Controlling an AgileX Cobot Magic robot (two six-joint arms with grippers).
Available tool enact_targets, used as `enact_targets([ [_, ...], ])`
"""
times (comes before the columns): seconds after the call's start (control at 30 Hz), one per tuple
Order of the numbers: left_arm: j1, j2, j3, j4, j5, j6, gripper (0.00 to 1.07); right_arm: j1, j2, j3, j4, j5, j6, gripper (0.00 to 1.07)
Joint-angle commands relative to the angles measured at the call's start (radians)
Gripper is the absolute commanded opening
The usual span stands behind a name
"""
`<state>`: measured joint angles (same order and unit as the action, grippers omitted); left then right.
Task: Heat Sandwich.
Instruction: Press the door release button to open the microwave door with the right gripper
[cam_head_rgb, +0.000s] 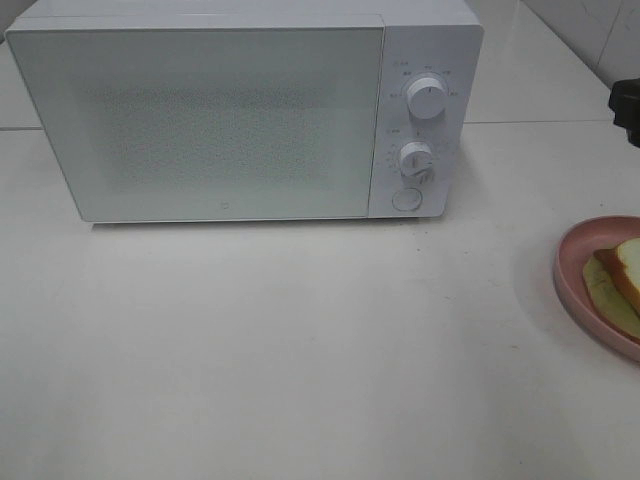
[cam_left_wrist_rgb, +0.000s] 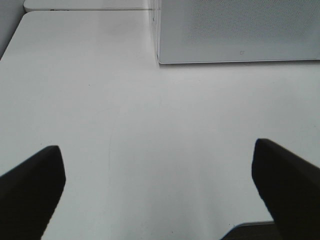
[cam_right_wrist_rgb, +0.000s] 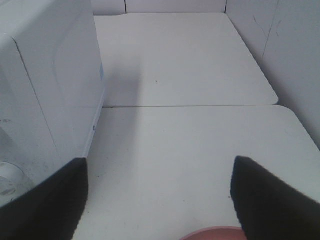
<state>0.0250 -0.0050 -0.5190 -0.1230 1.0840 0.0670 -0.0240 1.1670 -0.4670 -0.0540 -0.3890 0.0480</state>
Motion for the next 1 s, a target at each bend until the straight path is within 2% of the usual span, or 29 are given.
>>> enact_targets([
  [0.03,-0.004,-0.023,0.002,-0.005,-0.013,-0.004,0.96,0.019,-0.001,0.056,0.013,-0.167,-0.006,0.76],
  [0.2,-0.004,-0.023,0.002,-0.005,-0.013,-0.004,0.96,0.082,-0.001,0.095,0.081,-0.237,-0.071,0.76],
  [0.27,-0.004,-0.023,0.002,-0.005,-0.013,-0.004,0.96,0.138,0.005,0.127,0.154,-0.290,-0.141,0.76],
  [0.33,-0.004,-0.023,0.002,-0.005,-0.013,-0.004,0.96,0.156,0.012,0.139,0.180,-0.315,-0.156,0.76],
  [0.47,-0.004,-0.023,0.002,-0.005,-0.013,-0.004,0.96,0.256,0.094,0.172,0.305,-0.414,-0.233,0.76],
  [0.67,-0.004,-0.023,0.002,-0.005,-0.013,-0.004,0.96,0.358,0.175,0.172,0.367,-0.491,-0.269,0.76],
  [0.93,-0.004,-0.023,0.002,-0.005,-0.013,-0.004,0.96,0.547,0.345,0.172,0.526,-0.686,-0.276,0.76],
  [1.0,-0.004,-0.023,0.002,-0.005,-0.013,-0.004,0.96,0.562,0.364,0.172,0.543,-0.700,-0.276,0.76],
])
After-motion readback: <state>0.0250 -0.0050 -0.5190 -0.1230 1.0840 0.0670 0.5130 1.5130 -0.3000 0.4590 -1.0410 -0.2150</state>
